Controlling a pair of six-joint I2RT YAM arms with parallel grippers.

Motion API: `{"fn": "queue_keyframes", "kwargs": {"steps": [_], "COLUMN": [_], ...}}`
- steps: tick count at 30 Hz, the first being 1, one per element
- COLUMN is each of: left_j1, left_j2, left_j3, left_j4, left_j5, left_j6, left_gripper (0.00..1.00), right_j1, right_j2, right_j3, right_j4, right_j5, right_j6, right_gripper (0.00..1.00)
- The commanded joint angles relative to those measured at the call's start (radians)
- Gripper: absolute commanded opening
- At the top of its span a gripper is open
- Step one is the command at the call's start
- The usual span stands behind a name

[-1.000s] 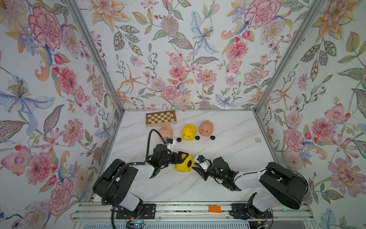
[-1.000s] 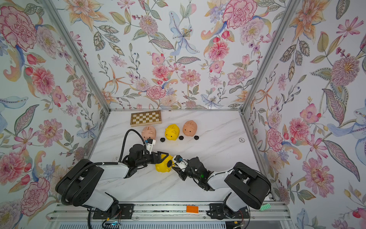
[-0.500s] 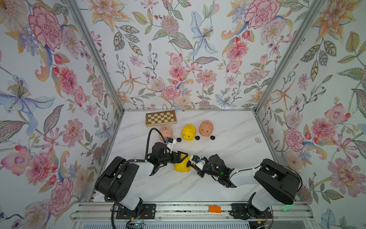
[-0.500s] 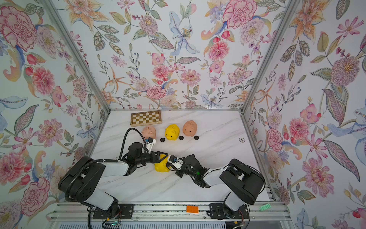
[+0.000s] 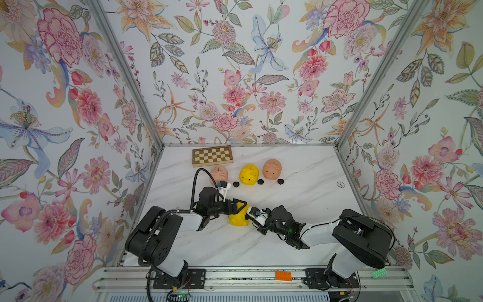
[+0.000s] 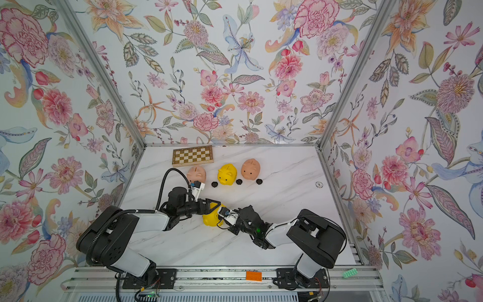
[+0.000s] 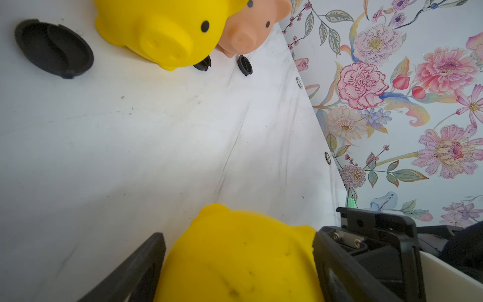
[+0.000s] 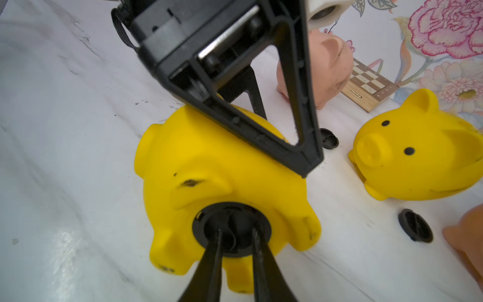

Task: Open piggy banks
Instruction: Open the lid on the piggy bank.

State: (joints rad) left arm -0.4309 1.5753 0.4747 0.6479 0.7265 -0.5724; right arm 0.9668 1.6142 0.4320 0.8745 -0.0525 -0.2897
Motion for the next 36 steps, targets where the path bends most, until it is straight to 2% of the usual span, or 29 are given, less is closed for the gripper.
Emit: {"fn": "queue_keyframes", "kwargs": {"steps": [1,10,14,25,36], "left_j1": [0.007,0.007,0.007,0.008,0.02], "left_j2": [0.039,0.04,0.048,0.063,0.081], "left_j3": [-0.035,-0.03,-0.028,-0.03,-0.025], "left_j4": [-0.15,-0.152,-0.152,-0.143,-0.143], "left_j5": [-0.044,-0.019,-0.005,0.014,0.022], "left_j6": [0.038,0.048,0.052,0.051,0.052], "left_gripper": [0.9,0.9,0.9,0.9,0.89], "right_j1": [0.037,0.069,0.07,0.112,0.139], "right_j2": [0.03,0.088,0.105,0.144,0.156], "right_j3": [0.01,0.055,0.085,0.102,0.085], "right_j4": [0.064,0.057,0.011,0.069,0.128], "right_j5": [0.096,0.16,0.173,0.234,0.307], "right_j6": [-0.024,-0.027,-0.027,-0.077,-0.179], "right_gripper": [0.22,0.18,0.12,0.01,0.0]}}
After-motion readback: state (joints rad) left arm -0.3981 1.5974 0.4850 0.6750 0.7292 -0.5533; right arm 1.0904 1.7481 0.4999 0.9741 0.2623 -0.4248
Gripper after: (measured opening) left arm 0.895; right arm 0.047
